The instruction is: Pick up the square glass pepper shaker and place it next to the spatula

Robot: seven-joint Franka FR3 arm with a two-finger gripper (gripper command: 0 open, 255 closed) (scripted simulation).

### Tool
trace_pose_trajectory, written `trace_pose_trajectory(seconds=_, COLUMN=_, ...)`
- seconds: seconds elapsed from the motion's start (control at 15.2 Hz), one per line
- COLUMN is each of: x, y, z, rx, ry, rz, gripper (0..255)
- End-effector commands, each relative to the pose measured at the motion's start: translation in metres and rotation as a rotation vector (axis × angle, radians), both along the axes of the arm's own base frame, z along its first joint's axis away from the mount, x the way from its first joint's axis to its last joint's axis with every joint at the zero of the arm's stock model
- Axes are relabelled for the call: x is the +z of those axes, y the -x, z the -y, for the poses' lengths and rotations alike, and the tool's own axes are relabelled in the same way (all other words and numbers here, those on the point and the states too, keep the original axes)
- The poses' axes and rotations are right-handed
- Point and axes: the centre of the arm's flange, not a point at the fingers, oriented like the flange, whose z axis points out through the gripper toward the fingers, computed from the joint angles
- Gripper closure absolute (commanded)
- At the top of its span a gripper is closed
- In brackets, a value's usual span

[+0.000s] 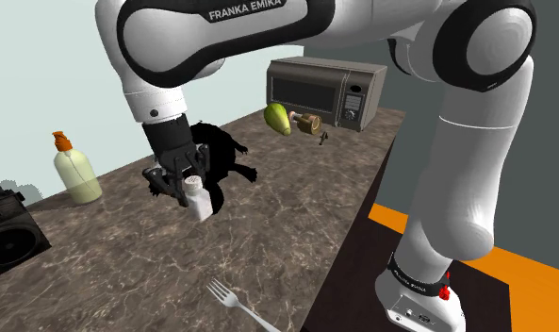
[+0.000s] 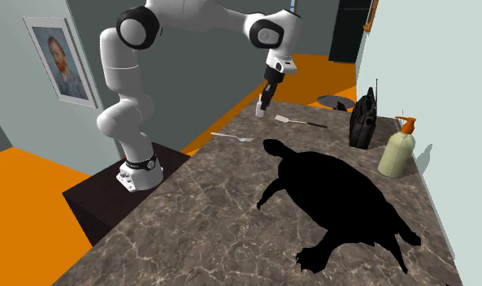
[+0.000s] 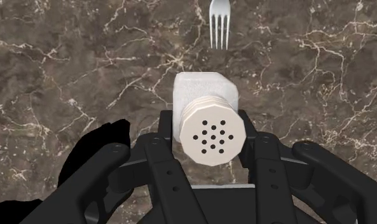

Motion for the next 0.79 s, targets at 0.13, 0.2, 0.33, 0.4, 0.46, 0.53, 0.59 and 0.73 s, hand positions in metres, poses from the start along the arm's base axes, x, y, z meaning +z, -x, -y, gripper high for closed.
trace_pose_trajectory(seconds=0.13, x=0.001, y=0.020, z=-0.047, rx=-0.002, ry=0.000, rz=0.000, gripper=255)
trace_pose_trajectory(seconds=0.2, x=0.001, y=0.025, z=-0.059, rx=-0.002, ry=0.000, rz=0.000, gripper=255)
trace_pose_trajectory(seconds=0.33, x=0.001, y=0.036, z=-0.083, rx=-0.002, ry=0.000, rz=0.000, gripper=255)
trace_pose_trajectory(seconds=0.4, x=0.001, y=0.041, z=-0.095, rx=-0.002, ry=0.000, rz=0.000, gripper=255)
trace_pose_trajectory(seconds=0.46, x=0.001, y=0.046, z=-0.107, rx=-0.002, ry=0.000, rz=0.000, gripper=255)
trace_pose_trajectory(seconds=0.53, x=0.001, y=0.051, z=-0.119, rx=-0.002, ry=0.000, rz=0.000, gripper=255)
trace_pose_trajectory(seconds=0.59, x=0.001, y=0.057, z=-0.131, rx=-0.002, ry=0.000, rz=0.000, gripper=255)
trace_pose_trajectory(seconds=0.73, x=0.001, y=0.067, z=-0.156, rx=-0.002, ry=0.000, rz=0.000, gripper=255)
